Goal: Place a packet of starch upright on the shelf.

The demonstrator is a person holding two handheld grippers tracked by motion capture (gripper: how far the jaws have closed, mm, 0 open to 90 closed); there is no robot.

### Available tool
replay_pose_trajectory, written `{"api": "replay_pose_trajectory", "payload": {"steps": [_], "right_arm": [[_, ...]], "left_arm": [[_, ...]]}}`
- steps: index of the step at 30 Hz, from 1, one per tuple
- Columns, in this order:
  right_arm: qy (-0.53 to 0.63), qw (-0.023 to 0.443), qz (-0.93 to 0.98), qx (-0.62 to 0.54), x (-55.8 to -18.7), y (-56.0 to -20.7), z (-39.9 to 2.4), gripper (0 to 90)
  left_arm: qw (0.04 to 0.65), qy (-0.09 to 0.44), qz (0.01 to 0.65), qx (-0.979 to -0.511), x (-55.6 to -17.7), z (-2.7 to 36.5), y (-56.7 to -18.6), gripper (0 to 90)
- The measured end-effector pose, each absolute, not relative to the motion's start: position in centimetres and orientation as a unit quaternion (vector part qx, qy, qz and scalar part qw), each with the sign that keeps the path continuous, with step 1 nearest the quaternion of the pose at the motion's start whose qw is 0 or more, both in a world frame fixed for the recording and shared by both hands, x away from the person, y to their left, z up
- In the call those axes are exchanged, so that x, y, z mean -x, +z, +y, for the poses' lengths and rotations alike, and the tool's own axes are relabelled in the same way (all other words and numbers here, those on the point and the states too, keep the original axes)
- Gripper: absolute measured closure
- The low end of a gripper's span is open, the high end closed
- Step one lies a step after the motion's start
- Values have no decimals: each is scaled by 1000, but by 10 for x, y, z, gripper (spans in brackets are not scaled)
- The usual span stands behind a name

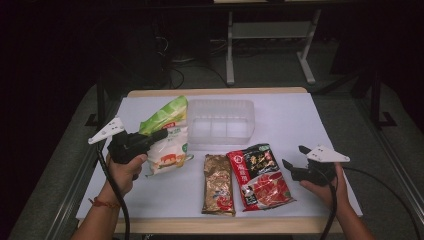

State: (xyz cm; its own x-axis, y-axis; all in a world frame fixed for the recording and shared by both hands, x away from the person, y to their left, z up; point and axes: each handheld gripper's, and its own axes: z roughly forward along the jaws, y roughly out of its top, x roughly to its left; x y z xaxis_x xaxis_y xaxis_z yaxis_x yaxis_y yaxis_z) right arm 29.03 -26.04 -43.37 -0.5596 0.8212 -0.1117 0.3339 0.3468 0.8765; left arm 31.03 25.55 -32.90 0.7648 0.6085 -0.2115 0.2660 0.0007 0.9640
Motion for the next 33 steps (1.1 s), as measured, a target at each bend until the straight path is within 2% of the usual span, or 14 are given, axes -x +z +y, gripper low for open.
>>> {"api": "replay_pose_trajectory", "payload": {"steps": [18, 33], "right_arm": [[431, 284, 768, -380, -288, -434, -263, 237], [424, 287, 767, -388, -280, -436, -268, 237]], "left_arm": [[631, 160, 349, -674, -365, 217, -318, 851], [600, 210, 396, -663, -415, 187, -319, 851]]}}
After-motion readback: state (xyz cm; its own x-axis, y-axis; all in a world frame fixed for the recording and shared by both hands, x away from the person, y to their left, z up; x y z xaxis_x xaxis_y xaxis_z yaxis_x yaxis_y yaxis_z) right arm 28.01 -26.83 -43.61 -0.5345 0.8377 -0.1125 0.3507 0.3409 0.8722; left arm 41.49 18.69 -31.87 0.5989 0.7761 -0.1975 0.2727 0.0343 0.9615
